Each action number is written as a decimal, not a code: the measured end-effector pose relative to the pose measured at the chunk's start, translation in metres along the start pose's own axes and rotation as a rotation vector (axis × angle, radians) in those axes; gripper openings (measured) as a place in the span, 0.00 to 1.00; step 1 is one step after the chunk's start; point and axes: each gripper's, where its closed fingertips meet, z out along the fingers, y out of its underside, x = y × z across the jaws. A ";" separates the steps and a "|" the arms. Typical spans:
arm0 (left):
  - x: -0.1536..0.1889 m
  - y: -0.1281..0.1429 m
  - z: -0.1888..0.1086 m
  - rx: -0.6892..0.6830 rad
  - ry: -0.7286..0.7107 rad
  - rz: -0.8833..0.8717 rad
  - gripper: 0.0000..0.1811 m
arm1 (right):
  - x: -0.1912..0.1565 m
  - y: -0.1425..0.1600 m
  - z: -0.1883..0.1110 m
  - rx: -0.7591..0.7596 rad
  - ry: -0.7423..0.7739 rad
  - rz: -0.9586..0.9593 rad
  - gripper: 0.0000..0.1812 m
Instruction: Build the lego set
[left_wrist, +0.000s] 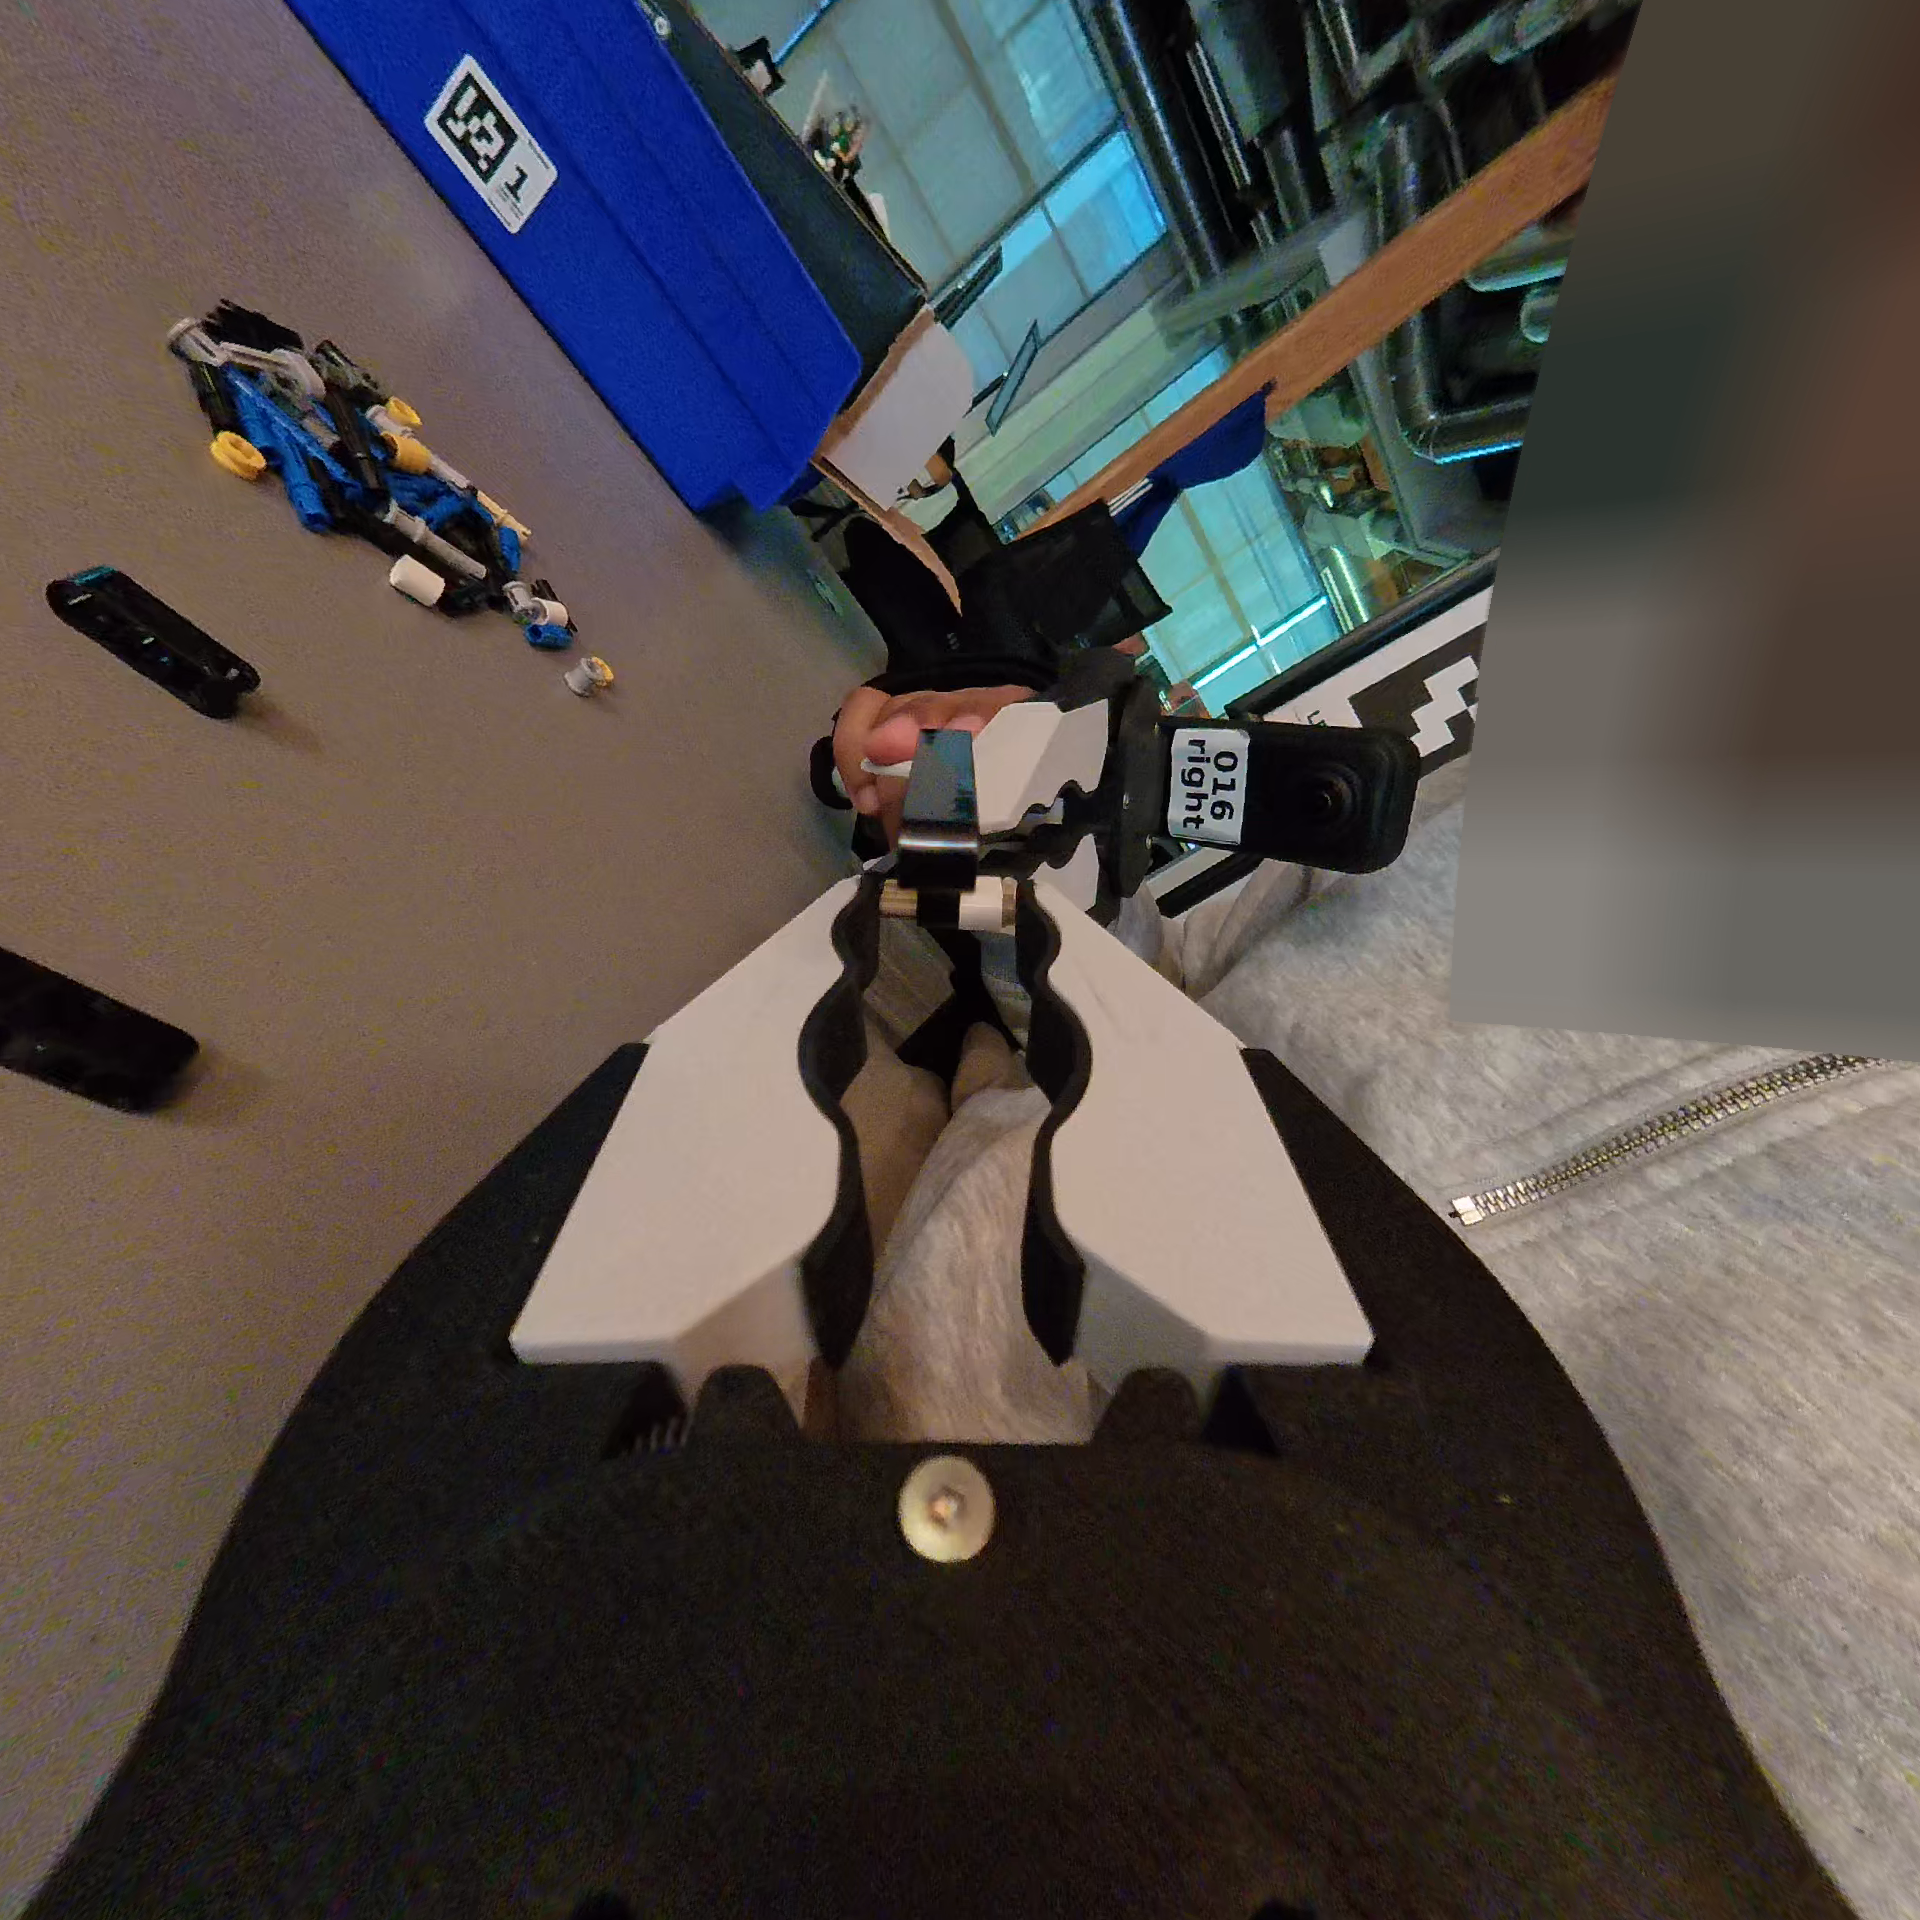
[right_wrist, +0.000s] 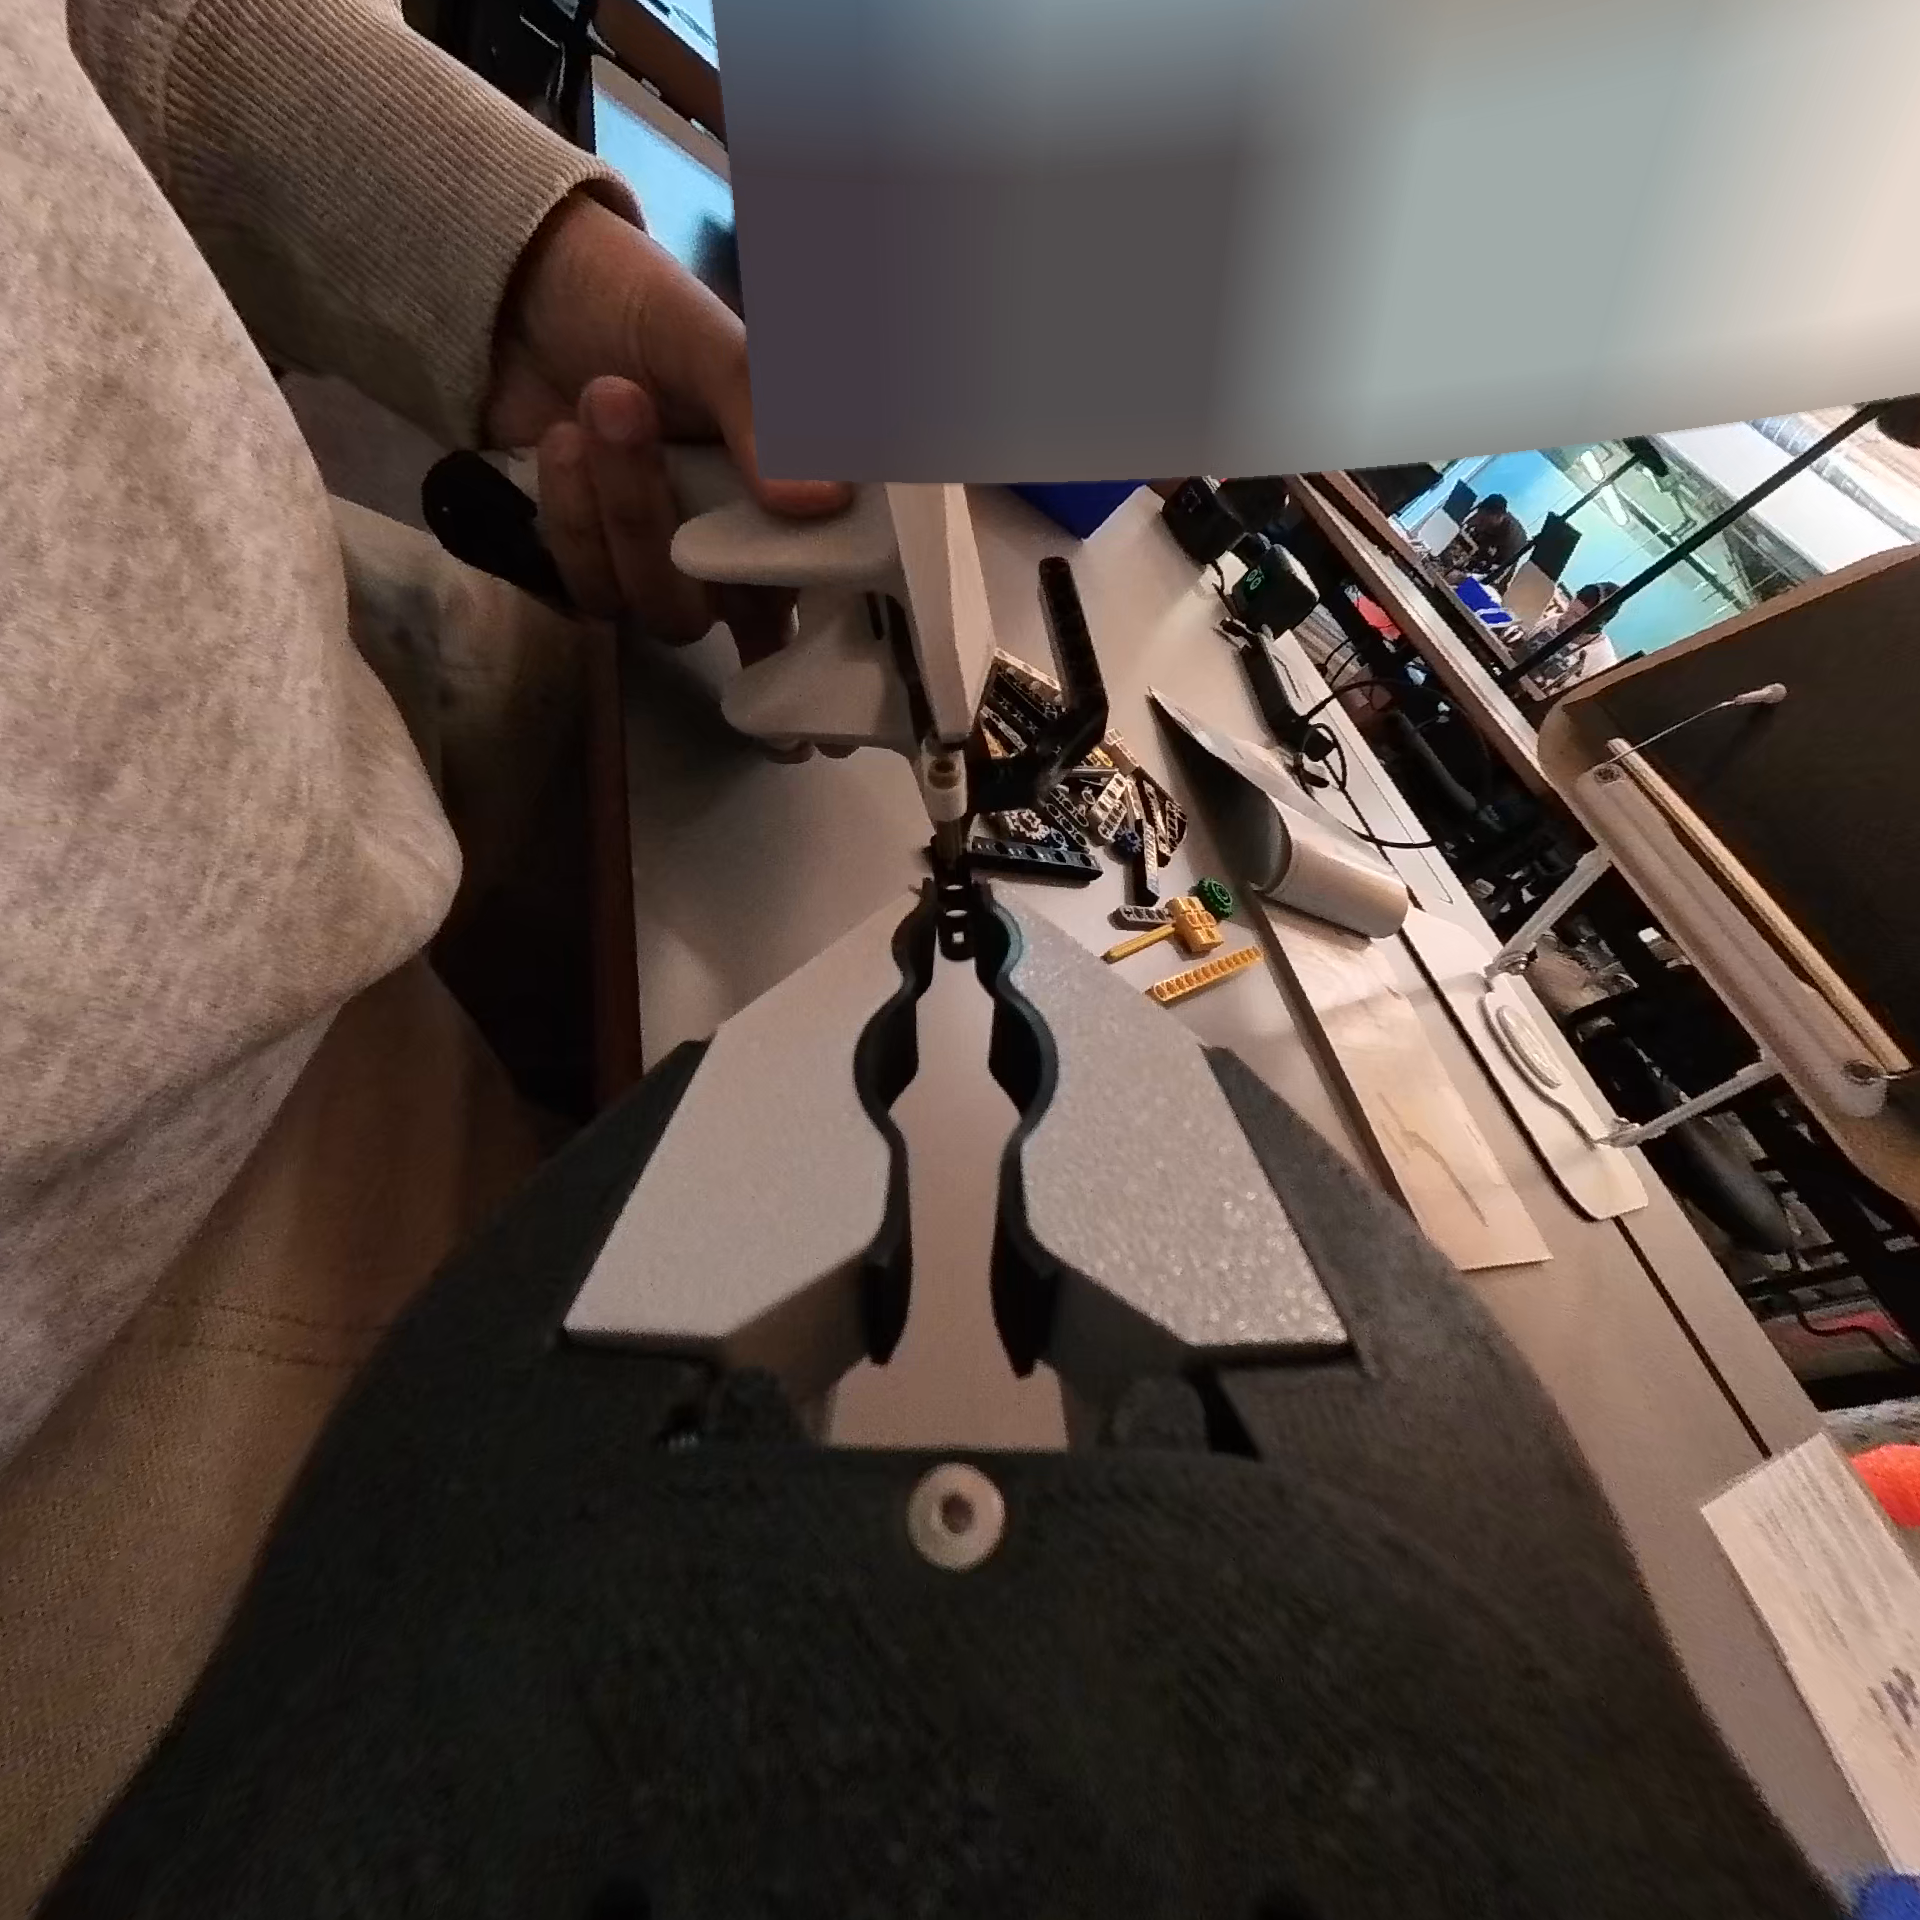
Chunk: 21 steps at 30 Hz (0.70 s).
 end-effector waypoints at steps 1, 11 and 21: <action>0.000 0.000 0.000 0.001 0.000 -0.002 0.13 | 0.000 0.000 0.000 0.001 -0.001 0.001 0.02; -0.001 -0.004 -0.003 0.030 0.000 -0.016 0.14 | 0.000 -0.003 -0.002 0.032 -0.010 0.014 0.02; 0.005 -0.003 -0.003 0.022 0.036 -0.001 0.10 | -0.007 -0.007 -0.002 0.072 -0.067 0.073 0.02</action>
